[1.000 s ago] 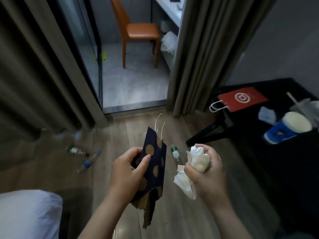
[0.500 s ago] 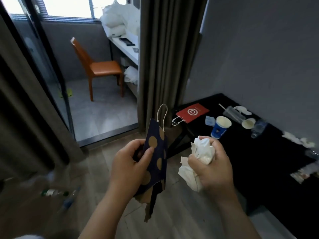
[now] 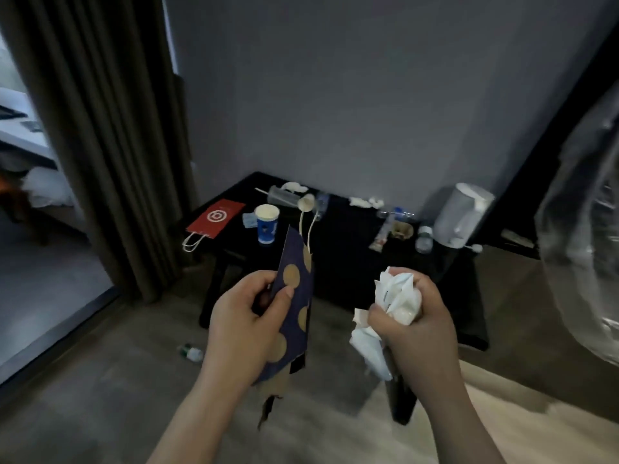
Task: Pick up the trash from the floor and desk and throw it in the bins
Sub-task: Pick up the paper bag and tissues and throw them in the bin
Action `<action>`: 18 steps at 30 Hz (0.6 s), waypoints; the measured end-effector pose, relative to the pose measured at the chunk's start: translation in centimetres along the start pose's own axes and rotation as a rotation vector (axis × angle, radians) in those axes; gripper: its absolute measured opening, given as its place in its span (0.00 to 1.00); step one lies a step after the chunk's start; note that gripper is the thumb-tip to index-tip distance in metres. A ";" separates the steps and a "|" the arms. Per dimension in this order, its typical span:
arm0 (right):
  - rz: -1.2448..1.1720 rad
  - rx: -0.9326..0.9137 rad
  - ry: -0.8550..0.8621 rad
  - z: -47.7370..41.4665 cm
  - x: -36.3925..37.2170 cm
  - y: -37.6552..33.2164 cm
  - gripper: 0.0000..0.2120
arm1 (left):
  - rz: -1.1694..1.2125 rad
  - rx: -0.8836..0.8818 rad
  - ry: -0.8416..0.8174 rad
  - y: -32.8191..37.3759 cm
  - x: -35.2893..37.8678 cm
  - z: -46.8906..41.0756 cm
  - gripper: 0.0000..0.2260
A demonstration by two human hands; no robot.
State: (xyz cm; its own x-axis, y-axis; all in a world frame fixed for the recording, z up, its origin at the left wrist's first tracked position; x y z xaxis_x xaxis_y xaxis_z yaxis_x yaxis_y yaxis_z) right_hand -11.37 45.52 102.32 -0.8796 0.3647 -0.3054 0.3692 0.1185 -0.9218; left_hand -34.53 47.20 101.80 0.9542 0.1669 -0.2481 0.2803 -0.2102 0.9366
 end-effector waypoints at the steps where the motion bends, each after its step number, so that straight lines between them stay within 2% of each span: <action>1: -0.003 0.012 0.046 0.4 -2.4 0.3 0.20 | 0.003 0.018 -0.049 1.0 2.1 0.3 0.06; 8: -0.011 0.048 0.353 3.8 -22.0 3.2 0.21 | 0.015 0.206 -0.320 10.2 19.4 4.5 0.05; 18: 0.105 0.149 0.710 12.4 -50.7 9.7 0.21 | 0.186 0.296 -0.673 21.7 45.9 17.5 0.05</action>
State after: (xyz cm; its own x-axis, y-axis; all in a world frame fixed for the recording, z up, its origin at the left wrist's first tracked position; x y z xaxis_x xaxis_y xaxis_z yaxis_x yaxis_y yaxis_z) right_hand 33.10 16.73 105.91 -0.4172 0.8837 -0.2122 0.3516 -0.0584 -0.9343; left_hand 17.19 33.48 106.40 0.8193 -0.5008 -0.2790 0.0345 -0.4427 0.8960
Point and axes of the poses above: each hand's wrist, its own z-axis away from the middle knuckle, its own x-axis out of the palm, y = z × x, the point moved 7 cm from there along -z, towards the middle knuckle, and after that the axes turned 1 degree about -y, right-handed, at the moved point
